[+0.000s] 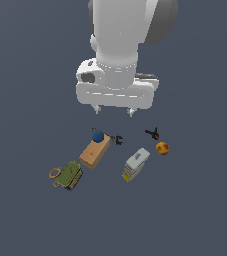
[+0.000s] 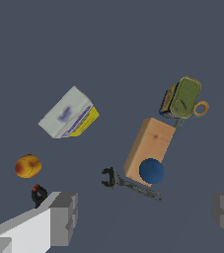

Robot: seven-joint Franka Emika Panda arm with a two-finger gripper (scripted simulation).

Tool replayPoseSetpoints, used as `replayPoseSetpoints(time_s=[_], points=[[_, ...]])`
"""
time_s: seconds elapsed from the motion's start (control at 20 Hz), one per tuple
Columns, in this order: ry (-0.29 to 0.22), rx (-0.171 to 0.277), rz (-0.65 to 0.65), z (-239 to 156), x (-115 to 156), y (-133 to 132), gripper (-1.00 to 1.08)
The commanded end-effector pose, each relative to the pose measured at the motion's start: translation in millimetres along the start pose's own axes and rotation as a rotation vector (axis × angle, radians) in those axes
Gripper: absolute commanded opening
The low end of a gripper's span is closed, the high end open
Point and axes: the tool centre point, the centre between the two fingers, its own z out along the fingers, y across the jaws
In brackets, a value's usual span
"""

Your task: Pick up a designated object from a clutter of objects.

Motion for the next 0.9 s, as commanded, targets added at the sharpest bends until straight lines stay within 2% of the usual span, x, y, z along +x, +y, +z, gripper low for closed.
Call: replayPoseSetpoints(time_s=[0.0,0.85], points=[[0.0,0.002,0.037,5,4,-5,1.0],[-0.006,0.017,0.399,59,42,-51,1.0]])
